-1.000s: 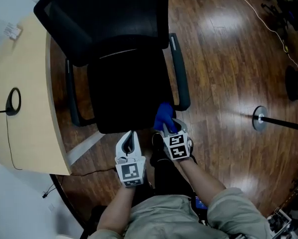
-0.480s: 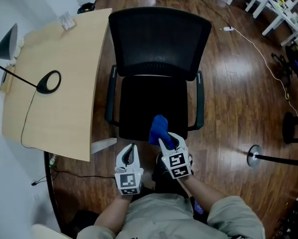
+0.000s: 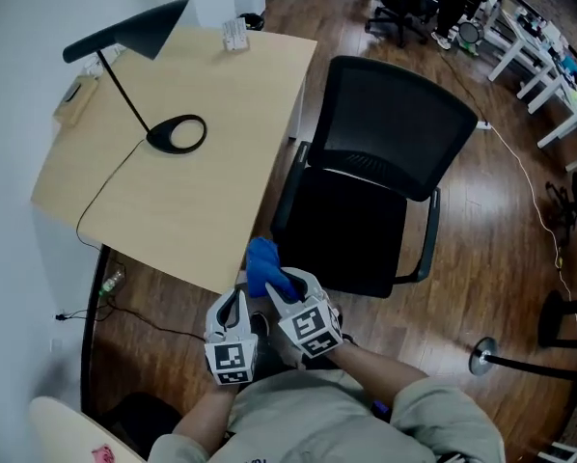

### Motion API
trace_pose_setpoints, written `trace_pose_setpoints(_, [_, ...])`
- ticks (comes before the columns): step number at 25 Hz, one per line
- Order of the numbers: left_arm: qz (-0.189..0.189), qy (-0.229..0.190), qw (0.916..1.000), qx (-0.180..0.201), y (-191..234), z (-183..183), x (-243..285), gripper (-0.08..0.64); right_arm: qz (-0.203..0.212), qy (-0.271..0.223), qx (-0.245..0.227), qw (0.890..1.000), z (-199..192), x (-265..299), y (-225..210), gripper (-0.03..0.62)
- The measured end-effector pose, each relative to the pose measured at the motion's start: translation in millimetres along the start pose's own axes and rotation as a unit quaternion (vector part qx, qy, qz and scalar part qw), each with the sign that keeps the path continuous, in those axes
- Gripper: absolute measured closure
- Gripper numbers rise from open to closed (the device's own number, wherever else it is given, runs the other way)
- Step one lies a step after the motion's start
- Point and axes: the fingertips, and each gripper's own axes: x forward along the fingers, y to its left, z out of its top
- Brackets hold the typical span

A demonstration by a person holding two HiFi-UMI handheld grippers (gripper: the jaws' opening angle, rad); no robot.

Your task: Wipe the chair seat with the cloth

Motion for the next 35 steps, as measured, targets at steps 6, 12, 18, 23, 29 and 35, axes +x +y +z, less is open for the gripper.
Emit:
trace_pose_setpoints(6, [0.057,0.002,0.9980,-0.026,95.3,-10.9,-39.1,0.555,0.042,0.015,-0.018,0.999,37.1,71.1,63.0,0.482])
trace_pose_setpoints(12, [0.101,-0.004,0.9939,-0.044,164.6,-18.2,-68.0,0.557,0.057,0.055,-0.034,0.996,36.9,135.3,98.4,0.480])
trace_pose_setpoints(18, [0.116,-0.004,0.9919,-0.052,196.9,-25.0,-86.1,0.557,0.037,0.102,-0.032,0.994,22.4,186.7,96.8,0.476])
trace_pose_setpoints(23, [0.101,0.003,0.9936,-0.051,201.3,-32.7,-87.6,0.556,0.015,0.130,-0.022,0.991,14.6,212.0,89.4,0.474])
trace_pose_setpoints(29, [0.070,-0.005,0.9964,-0.047,192.8,-32.7,-77.8,0.557,0.024,0.142,-0.002,0.990,9.1,217.5,91.1,0.432])
trace_pose_setpoints(35, [0.010,-0.013,0.9990,-0.041,169.7,-20.8,-59.0,0.556,0.025,0.120,0.014,0.992,28.4,174.7,88.7,0.379])
